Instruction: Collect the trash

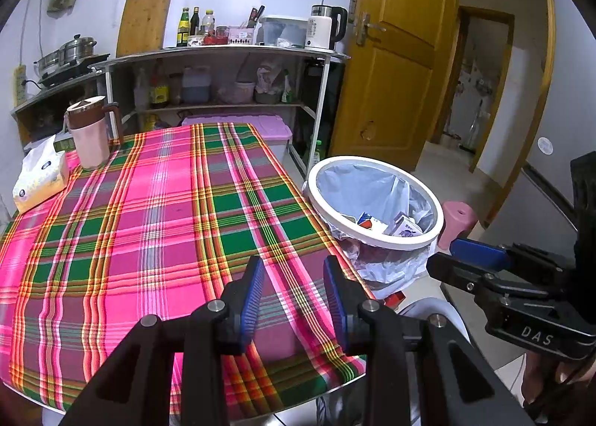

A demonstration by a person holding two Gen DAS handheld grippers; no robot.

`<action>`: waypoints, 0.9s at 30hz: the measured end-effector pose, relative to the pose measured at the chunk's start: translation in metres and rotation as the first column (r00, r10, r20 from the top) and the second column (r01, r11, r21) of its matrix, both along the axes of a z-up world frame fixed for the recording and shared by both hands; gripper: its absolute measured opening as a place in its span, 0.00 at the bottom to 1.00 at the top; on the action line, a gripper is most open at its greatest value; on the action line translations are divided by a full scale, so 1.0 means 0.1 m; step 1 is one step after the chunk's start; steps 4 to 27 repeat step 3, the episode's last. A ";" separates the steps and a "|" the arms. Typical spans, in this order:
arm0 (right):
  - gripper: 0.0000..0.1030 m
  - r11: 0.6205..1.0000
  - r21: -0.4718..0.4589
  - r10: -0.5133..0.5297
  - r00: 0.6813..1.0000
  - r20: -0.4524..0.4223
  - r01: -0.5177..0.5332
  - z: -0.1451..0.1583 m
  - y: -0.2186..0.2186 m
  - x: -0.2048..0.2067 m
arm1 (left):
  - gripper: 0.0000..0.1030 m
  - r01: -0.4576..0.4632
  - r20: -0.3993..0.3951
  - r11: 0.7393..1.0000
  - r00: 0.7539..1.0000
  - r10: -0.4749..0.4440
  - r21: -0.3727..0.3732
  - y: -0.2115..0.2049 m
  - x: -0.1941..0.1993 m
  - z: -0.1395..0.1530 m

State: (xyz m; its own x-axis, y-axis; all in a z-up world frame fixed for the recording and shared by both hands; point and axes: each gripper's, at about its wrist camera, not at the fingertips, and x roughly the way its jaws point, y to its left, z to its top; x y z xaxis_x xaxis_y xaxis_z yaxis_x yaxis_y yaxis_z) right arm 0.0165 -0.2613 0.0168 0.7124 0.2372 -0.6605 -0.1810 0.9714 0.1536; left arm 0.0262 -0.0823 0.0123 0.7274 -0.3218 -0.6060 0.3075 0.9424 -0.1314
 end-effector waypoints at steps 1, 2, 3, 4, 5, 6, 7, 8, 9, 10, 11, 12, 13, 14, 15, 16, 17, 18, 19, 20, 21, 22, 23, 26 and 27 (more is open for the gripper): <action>0.44 1.000 0.000 0.001 1.000 0.000 -0.001 0.00 0.00 0.00 | 0.32 0.002 0.002 1.000 1.000 -0.002 0.001 0.00 -0.01 0.00; 0.44 1.000 0.000 0.000 1.000 0.000 0.000 0.00 0.00 0.00 | 0.32 0.002 0.003 1.000 1.000 -0.002 0.002 -0.01 -0.01 0.01; 0.44 1.000 -0.001 -0.001 1.000 -0.001 0.001 0.00 0.00 0.00 | 0.32 0.003 0.002 1.000 1.000 -0.003 0.001 -0.02 -0.01 0.00; 0.44 1.000 -0.001 -0.001 1.000 -0.001 0.001 0.00 0.00 0.00 | 0.32 0.003 0.002 1.000 1.000 -0.003 0.001 -0.02 -0.01 0.00; 0.44 1.000 -0.001 -0.001 1.000 -0.001 0.001 0.00 0.00 0.00 | 0.32 0.003 0.002 1.000 1.000 -0.003 0.001 -0.02 -0.01 0.00; 0.44 1.000 -0.001 -0.001 1.000 -0.001 0.001 0.00 0.00 0.00 | 0.32 0.003 0.002 1.000 1.000 -0.003 0.001 -0.02 -0.01 0.00; 0.44 1.000 -0.001 -0.001 1.000 -0.001 0.001 0.00 0.00 0.00 | 0.32 0.003 0.002 1.000 1.000 -0.003 0.001 -0.02 -0.01 0.00; 0.44 1.000 -0.001 -0.001 1.000 -0.001 0.001 0.00 0.00 0.00 | 0.32 0.003 0.002 1.000 1.000 -0.003 0.001 -0.02 -0.01 0.00; 0.44 1.000 -0.001 -0.001 1.000 -0.001 0.001 0.00 0.00 0.00 | 0.32 0.003 0.002 1.000 1.000 -0.003 0.001 -0.02 -0.01 0.00; 0.44 1.000 -0.001 -0.001 1.000 -0.001 0.001 0.00 0.00 0.00 | 0.32 0.003 0.002 1.000 1.000 -0.003 0.001 -0.02 -0.01 0.00; 0.44 1.000 -0.001 -0.001 1.000 -0.001 0.001 0.00 0.00 0.00 | 0.32 0.003 0.002 1.000 1.000 -0.003 0.001 -0.02 -0.01 0.00; 0.44 1.000 -0.001 -0.001 1.000 -0.001 0.001 0.00 0.00 0.00 | 0.32 0.003 0.002 1.000 1.000 -0.003 0.001 -0.02 -0.01 0.00; 0.44 1.000 -0.001 -0.001 1.000 -0.001 0.001 0.00 0.00 0.00 | 0.32 0.003 0.002 1.000 1.000 -0.003 0.001 -0.02 -0.01 0.00; 0.44 1.000 -0.001 -0.001 1.000 -0.001 0.001 0.00 0.00 0.00 | 0.32 0.003 0.002 1.000 1.000 -0.003 0.001 -0.02 -0.01 0.00; 0.44 1.000 -0.001 -0.001 1.000 -0.001 0.001 0.00 0.00 0.00 | 0.32 0.003 0.002 1.000 1.000 -0.003 0.001 -0.02 -0.01 0.00; 0.44 1.000 -0.001 -0.001 1.000 -0.001 0.001 0.00 0.00 0.00 | 0.32 0.003 0.002 1.000 1.000 -0.003 0.001 -0.02 -0.01 0.00; 0.44 1.000 -0.001 -0.001 1.000 -0.001 0.001 0.00 0.00 0.00 | 0.32 0.003 0.002 1.000 1.000 -0.003 0.001 -0.02 -0.01 0.00; 0.44 1.000 -0.001 -0.001 1.000 -0.001 0.001 0.00 0.00 0.00 | 0.32 0.003 0.002 1.000 1.000 -0.003 0.001 -0.02 -0.01 0.00; 0.44 1.000 -0.001 -0.001 1.000 -0.001 0.001 0.00 0.00 0.00 | 0.32 0.003 0.002 1.000 1.000 -0.003 0.001 -0.02 -0.01 0.00; 0.44 1.000 -0.001 -0.001 1.000 -0.001 0.001 0.00 0.00 0.00 | 0.32 0.003 0.002 1.000 1.000 -0.003 0.001 -0.02 -0.01 0.00; 0.44 1.000 -0.001 -0.001 1.000 -0.001 0.001 0.00 0.00 0.00 | 0.32 0.003 0.002 1.000 1.000 -0.003 0.001 -0.02 -0.01 0.00; 0.44 1.000 -0.001 -0.001 1.000 -0.001 0.001 0.00 0.00 0.00 | 0.32 0.003 0.002 1.000 1.000 -0.003 0.001 -0.02 -0.01 0.00; 0.44 1.000 -0.001 -0.001 1.000 -0.001 0.001 0.00 0.00 0.00 | 0.32 0.003 0.002 1.000 1.000 -0.003 0.001 -0.02 -0.01 0.00; 0.44 1.000 -0.001 -0.001 1.000 -0.001 0.001 0.00 0.00 0.00 | 0.32 0.003 0.002 1.000 1.000 -0.003 0.001 -0.02 -0.01 0.00; 0.44 1.000 -0.001 -0.001 1.000 -0.001 0.001 0.00 0.00 0.00 | 0.32 0.003 0.002 1.000 1.000 -0.003 0.001 -0.02 -0.01 0.00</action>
